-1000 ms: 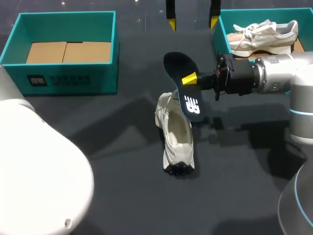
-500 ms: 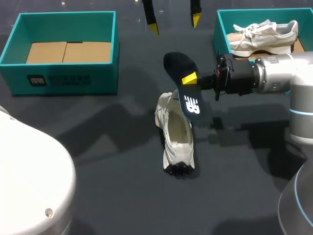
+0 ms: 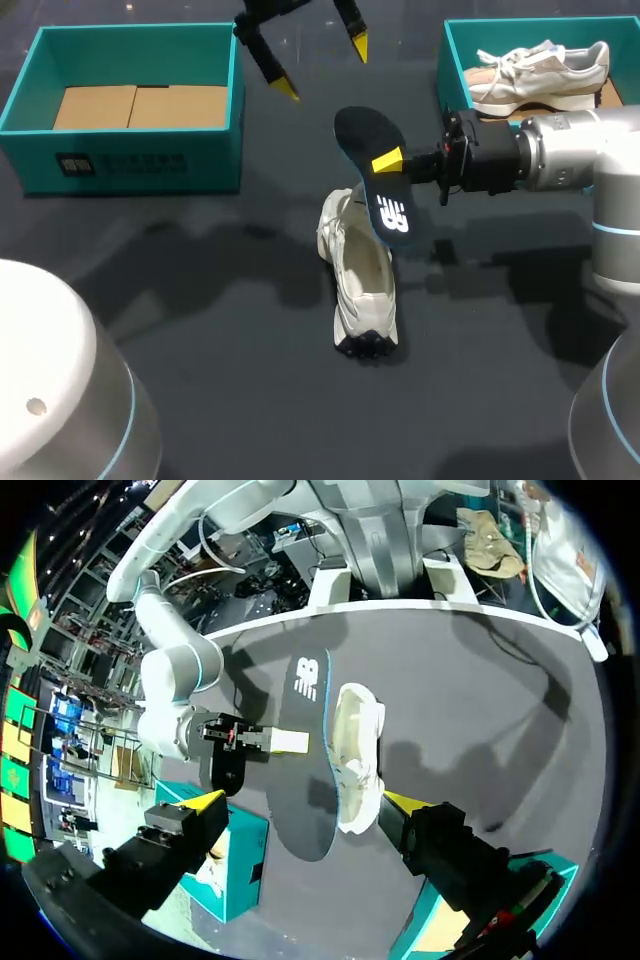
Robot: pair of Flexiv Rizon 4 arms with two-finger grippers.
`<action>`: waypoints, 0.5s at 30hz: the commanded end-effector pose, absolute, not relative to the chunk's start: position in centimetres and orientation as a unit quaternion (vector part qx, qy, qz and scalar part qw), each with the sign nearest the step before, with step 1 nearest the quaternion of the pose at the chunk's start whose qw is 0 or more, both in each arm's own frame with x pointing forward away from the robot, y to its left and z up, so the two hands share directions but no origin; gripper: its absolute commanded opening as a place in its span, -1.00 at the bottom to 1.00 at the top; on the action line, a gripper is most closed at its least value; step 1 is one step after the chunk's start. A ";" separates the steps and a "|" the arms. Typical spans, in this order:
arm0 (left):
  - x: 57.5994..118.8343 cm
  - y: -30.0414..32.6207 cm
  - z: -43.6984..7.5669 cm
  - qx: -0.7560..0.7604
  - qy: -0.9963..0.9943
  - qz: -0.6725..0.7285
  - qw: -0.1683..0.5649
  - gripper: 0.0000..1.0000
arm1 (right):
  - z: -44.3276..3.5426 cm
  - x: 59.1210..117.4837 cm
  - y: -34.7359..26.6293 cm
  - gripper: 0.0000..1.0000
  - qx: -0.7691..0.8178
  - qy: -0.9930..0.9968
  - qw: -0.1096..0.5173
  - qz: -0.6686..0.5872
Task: Take the shoe out of the shoebox, open the shoe tongue, remove and reinsert the insole, then place the shoe into the shoebox
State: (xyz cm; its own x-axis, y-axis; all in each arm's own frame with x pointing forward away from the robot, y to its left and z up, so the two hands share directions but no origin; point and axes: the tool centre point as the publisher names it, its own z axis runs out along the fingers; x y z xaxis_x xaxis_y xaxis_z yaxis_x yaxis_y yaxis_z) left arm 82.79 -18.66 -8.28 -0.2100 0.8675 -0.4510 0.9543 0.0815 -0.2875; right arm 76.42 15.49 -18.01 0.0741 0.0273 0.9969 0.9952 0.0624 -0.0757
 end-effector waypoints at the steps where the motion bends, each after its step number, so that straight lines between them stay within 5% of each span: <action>1: 82.3 -18.2 -8.6 0.579 0.712 -0.351 0.188 1.00 | -18.1 76.4 15.6 -1.00 -0.509 -0.503 0.528 -0.458; 9: 79.7 -17.8 -11.5 0.574 0.647 -0.406 0.295 1.00 | -18.1 76.4 15.6 -1.00 -0.509 -0.503 0.528 -0.458; 15: 79.7 -17.7 -12.3 0.590 0.627 -0.434 0.263 1.00 | -18.1 76.4 15.6 -1.00 -0.509 -0.503 0.528 -0.458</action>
